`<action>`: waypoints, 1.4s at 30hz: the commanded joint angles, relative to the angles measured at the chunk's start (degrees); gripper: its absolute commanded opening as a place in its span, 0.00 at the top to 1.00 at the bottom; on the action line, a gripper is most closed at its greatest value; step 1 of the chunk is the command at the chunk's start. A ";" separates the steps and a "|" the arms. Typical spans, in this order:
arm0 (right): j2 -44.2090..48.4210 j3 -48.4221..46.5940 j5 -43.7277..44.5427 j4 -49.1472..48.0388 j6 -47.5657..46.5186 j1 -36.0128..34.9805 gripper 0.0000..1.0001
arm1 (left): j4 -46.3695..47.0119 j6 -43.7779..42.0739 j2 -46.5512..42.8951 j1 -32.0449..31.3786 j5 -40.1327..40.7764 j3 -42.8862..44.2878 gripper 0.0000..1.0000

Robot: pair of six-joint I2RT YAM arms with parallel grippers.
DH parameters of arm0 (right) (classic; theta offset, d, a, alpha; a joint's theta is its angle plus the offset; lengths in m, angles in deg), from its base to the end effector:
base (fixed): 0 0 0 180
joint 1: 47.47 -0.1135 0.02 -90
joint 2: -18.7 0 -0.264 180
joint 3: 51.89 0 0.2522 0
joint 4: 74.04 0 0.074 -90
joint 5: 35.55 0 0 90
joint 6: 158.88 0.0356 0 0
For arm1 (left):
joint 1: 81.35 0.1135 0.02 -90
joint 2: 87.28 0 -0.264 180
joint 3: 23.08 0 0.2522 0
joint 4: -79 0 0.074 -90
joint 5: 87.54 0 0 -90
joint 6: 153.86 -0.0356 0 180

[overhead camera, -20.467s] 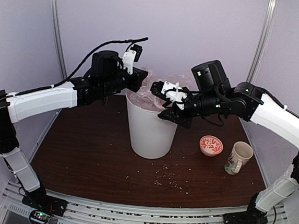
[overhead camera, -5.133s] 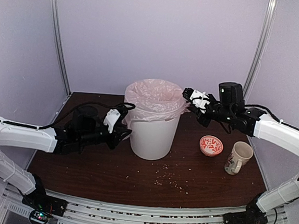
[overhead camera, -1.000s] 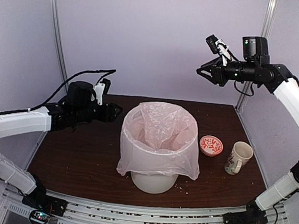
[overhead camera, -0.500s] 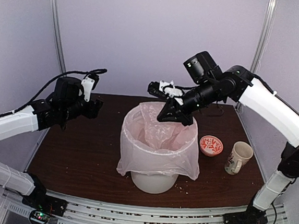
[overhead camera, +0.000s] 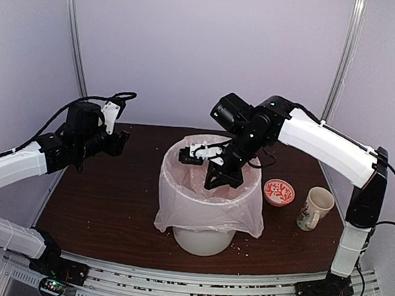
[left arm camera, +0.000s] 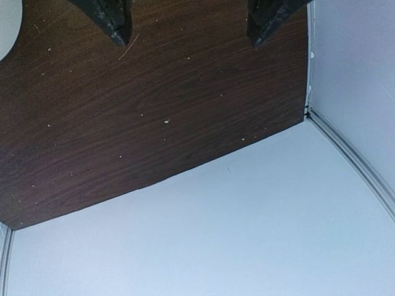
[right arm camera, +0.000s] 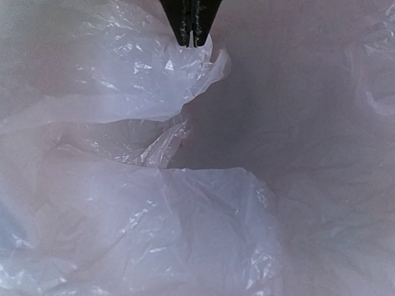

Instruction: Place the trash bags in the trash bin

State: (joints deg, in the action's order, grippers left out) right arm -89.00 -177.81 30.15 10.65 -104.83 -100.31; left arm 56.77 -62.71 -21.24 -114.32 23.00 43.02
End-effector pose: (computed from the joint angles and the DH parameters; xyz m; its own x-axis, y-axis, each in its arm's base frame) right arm 0.2193 0.3135 0.3463 0.0364 -0.8378 -0.5447 -0.9935 -0.0893 0.0711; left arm 0.2286 -0.1334 0.3145 -0.3213 0.1860 -0.9285 0.2306 0.9664 0.1138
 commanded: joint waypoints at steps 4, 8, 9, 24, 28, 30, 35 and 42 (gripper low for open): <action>-1.76 3.00 5.62 -0.28 -1.06 -1.79 1.00 | 2.76 -1.32 -1.89 0.29 -0.33 -0.46 0.35; -2.67 4.02 6.01 0.02 -1.06 -2.42 1.00 | 2.92 -1.40 -2.48 0.21 -0.41 -0.58 0.35; -2.91 4.28 6.03 0.03 -1.06 -2.59 1.00 | 2.93 -1.41 -2.49 0.35 -0.44 -0.65 0.35; -6.89 12.65 9.45 -4.87 -0.45 -5.43 1.00 | 2.93 -2.19 -2.91 0.31 0.09 -0.90 0.35; -8.06 13.16 9.69 -5.98 -0.03 -5.97 1.00 | 3.02 -2.22 -3.07 0.35 -0.10 -0.92 0.35; -8.39 13.68 9.93 -6.64 0.15 -6.21 1.00 | 3.03 -2.26 -2.98 0.29 -0.34 -1.01 0.35; -9.86 14.42 10.98 -6.75 0.13 -6.69 1.00 | 2.94 -2.20 -2.76 0.31 -1.12 -0.94 0.35; -12.35 15.23 11.76 -6.25 0.17 -7.28 1.00 | 3.02 -2.19 -3.20 0.29 -1.22 -1.06 0.36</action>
State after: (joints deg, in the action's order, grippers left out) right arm -99.36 -163.86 40.49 4.29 -104.89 -106.61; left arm 57.05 -64.28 -23.23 -114.32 22.56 42.51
